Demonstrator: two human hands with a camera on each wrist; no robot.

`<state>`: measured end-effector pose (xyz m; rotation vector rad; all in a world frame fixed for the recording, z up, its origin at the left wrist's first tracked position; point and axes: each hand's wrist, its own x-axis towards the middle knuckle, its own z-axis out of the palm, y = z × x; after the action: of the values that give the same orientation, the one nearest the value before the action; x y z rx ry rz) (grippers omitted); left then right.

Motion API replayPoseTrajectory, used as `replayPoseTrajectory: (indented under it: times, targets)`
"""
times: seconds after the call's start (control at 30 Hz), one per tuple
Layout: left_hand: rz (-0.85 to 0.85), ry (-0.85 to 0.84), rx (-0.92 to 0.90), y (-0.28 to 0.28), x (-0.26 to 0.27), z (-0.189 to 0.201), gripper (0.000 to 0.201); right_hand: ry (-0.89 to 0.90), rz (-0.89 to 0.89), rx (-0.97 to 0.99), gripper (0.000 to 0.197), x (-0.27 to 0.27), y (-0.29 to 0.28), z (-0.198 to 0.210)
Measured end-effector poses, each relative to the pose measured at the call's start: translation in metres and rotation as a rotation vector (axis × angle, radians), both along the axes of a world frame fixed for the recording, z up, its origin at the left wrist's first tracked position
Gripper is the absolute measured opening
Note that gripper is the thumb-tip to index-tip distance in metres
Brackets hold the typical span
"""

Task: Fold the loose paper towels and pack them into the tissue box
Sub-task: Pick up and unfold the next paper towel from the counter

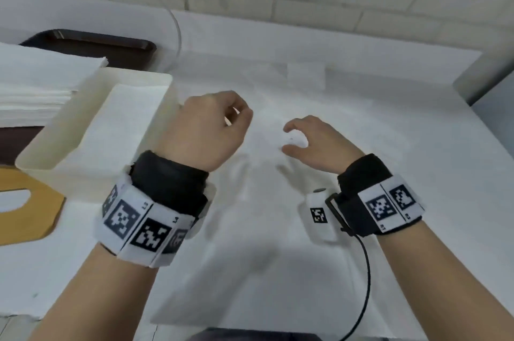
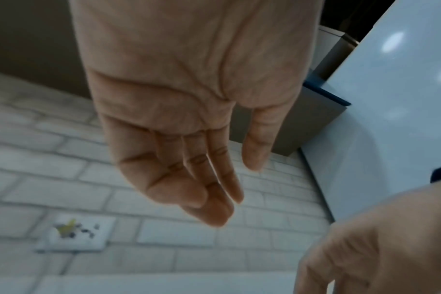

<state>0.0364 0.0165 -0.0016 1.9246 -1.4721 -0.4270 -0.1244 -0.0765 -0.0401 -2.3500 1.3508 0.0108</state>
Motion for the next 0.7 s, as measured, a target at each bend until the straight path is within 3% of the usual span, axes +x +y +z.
replayPoseTrajectory:
  times: [0.13,0.23,0.33,0.5,0.7]
  targets:
    - [-0.199,-0.027,0.15,-0.03,-0.045,-0.031,0.016,0.255,-0.205,0.072,0.061,-0.062,-0.005,-0.026]
    - [-0.288,-0.062,0.25,-0.049,-0.069,-0.047,0.018,0.332,-0.257,0.098,0.06,-0.092,-0.015,-0.039]
    - [-0.355,-0.138,0.34,-0.067,-0.085,-0.056,0.018,0.349,-0.21,0.126,0.057,-0.11,-0.024,-0.041]
    - [-0.451,-0.306,0.53,-0.089,-0.107,-0.063,0.047,0.28,-0.136,0.051,0.031,-0.116,-0.035,-0.044]
    - [-0.508,-0.372,0.579,-0.097,-0.123,-0.067,0.063,0.336,0.023,-0.064,0.02,-0.112,-0.037,-0.046]
